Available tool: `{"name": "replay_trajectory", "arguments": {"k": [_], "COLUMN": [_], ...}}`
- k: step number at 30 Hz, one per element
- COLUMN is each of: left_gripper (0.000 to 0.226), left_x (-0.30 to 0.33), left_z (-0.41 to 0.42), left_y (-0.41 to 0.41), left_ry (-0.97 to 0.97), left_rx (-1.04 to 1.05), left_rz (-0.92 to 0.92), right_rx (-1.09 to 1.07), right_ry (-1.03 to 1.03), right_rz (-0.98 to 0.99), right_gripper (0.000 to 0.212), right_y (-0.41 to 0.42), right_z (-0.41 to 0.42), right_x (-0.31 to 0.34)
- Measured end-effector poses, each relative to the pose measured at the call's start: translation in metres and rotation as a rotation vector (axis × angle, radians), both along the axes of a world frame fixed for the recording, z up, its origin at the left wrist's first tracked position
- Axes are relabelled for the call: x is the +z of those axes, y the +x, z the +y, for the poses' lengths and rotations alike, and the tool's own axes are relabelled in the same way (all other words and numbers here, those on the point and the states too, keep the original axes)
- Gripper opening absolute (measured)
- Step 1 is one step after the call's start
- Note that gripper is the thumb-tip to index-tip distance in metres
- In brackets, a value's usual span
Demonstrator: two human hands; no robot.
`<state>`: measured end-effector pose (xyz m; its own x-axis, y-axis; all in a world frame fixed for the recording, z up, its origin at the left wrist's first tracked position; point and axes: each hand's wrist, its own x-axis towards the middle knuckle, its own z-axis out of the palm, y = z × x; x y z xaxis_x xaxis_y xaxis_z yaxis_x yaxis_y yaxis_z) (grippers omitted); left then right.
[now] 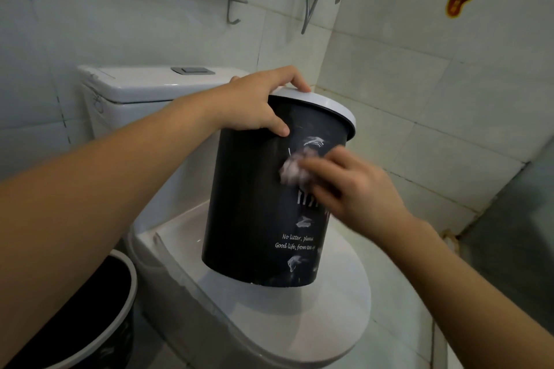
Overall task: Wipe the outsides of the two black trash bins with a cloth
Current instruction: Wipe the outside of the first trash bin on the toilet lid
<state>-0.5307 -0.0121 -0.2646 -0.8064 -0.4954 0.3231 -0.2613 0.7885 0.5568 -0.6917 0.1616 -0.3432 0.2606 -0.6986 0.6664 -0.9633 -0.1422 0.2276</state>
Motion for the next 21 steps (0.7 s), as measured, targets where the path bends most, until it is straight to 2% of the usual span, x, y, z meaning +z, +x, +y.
{"name": "replay_trajectory", "arguments": {"k": [3,5,10,13,21], "left_gripper": [0.059,0.059,0.057,0.058,0.063], "left_x": [0.002,0.002,0.002,0.003,0.008], "left_z": [0.003,0.005,0.005,0.007,0.011], "left_y": [0.000,0.000,0.002,0.002,0.000], "left_ry": [-0.010,-0.015,-0.023,-0.035,-0.043], "left_rx": [0.000,-0.002,-0.001,-0.004,-0.041], "left_rz": [-0.014,-0.015,-0.010,-0.023,-0.076], "right_rx": [-0.099,-0.108,-0.001,0.007,-0.157], "right_ry": [-0.105,-0.117,0.030,0.033,-0.199], "right_rz": [-0.133,-0.152,-0.005,0.046,-0.178], "right_gripper": [0.032,0.033,0.036,0.034,0.033], "right_y": [-0.007,-0.007,0.002,0.002,0.002], "right_z": [-0.015,-0.018,0.002,0.005,-0.027], "right_x": [0.023,0.025,-0.002,-0.005,0.033]}}
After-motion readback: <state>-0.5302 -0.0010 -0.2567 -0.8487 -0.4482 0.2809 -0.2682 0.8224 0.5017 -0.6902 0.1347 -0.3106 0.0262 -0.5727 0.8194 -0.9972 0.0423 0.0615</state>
